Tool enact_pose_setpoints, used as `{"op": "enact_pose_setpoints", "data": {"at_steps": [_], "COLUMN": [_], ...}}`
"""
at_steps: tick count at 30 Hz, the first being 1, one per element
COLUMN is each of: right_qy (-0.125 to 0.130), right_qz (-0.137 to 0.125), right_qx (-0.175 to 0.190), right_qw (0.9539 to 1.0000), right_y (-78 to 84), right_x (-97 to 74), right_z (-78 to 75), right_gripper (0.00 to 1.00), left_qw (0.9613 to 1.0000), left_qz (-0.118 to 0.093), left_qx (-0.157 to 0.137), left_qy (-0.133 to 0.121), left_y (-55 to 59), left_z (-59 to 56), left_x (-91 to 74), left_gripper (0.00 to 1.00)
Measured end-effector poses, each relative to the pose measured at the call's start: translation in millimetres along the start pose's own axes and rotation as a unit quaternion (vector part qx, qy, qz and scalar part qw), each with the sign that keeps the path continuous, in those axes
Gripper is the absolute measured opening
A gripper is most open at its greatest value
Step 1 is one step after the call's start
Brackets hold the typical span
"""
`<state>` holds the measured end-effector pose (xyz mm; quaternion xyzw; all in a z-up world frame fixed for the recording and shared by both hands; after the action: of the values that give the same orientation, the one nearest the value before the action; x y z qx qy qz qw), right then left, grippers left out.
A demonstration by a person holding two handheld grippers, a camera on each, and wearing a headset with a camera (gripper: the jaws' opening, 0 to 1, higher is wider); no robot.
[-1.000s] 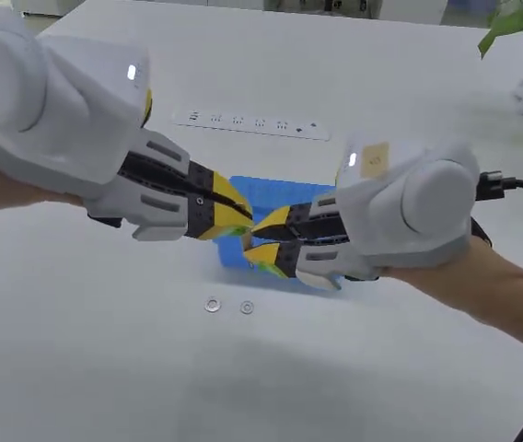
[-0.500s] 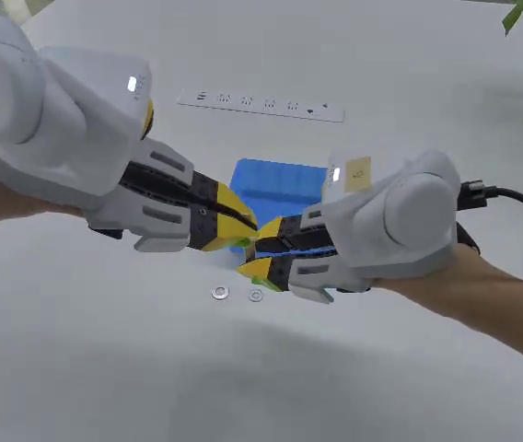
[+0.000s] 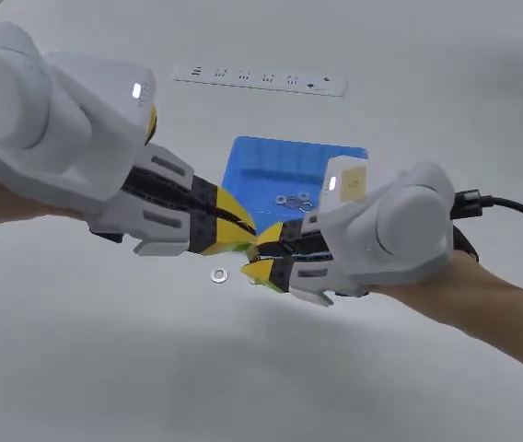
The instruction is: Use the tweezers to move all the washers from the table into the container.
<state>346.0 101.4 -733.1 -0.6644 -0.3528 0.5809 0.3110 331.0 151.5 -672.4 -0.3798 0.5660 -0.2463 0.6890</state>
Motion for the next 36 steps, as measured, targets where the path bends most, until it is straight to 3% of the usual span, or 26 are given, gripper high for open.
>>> {"op": "enact_pose_setpoints", "data": {"at_steps": [18,30,33,36], "right_qy": [-0.008,-0.007,-0.013,-0.013], "right_qz": [0.003,0.009,0.012,0.015], "right_qx": [0.024,0.015,0.04,0.042], "right_qw": [0.9997,0.9998,0.9991,0.9989], "right_y": [11.0,12.1,12.0,12.0], "right_x": [12.7,13.0,14.4,14.2], "right_z": [-0.8,-1.9,-5.0,-4.3], "right_gripper": [0.12,0.12,0.1,0.1], "left_qw": [0.9998,0.9996,0.9995,0.9994], "left_qz": [0.016,0.011,0.014,0.014], "left_qx": [-0.011,-0.024,-0.029,-0.031], "left_qy": [0.005,0.004,0.0,0.001], "left_y": [12.3,10.6,12.1,12.5], "left_z": [3.8,7.4,11.9,12.5], "left_x": [7.9,10.6,10.1,10.3], "left_gripper": [0.06,0.06,0.06,0.06]}}
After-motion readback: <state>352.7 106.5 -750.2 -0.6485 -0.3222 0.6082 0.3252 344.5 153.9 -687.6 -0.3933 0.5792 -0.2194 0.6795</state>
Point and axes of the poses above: the centre of the closed fingertips' face, and the gripper's own axes: x roughly forward along the fingers, z roughly to its left, y roughly out of its underside, the point moved 5 cm from there along -x, roughly backward along the fingers, and after that the axes turned 1 degree about y, right-handed, at the moved point
